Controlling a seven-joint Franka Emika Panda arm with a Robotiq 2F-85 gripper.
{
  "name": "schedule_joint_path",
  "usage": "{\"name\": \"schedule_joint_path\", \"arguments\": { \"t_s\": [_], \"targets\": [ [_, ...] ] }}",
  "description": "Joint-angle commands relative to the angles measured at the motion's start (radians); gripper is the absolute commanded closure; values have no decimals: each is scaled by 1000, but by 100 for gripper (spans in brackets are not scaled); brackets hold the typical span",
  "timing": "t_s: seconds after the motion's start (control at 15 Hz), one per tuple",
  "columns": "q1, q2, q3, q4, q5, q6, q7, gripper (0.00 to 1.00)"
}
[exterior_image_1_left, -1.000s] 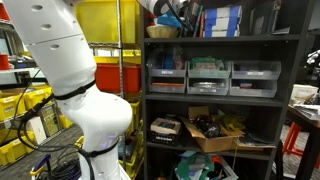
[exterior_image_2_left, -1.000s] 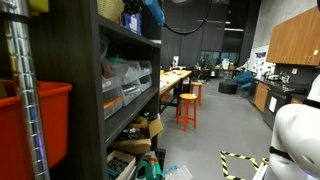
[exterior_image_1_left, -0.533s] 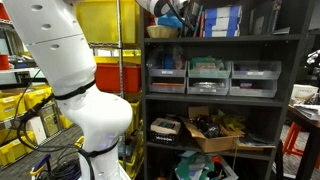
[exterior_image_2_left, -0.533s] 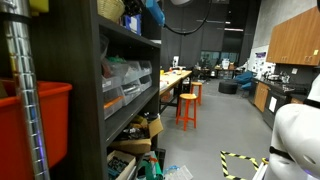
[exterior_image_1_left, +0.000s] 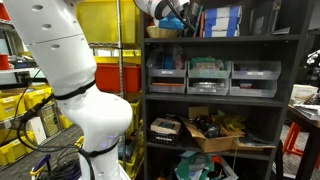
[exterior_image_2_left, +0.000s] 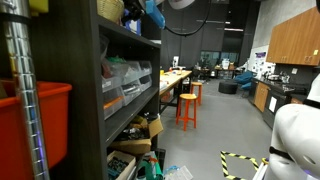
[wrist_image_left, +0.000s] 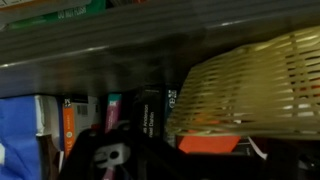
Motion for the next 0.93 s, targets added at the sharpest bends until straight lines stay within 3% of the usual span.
{"name": "schedule_joint_path", "arguments": {
  "t_s": [0.0, 0.87],
  "targets": [
    [29, -10, -15, -19, -27, 36, -11, 0],
    [18, -9, 25, -34, -26, 111, -113, 0]
  ]
}}
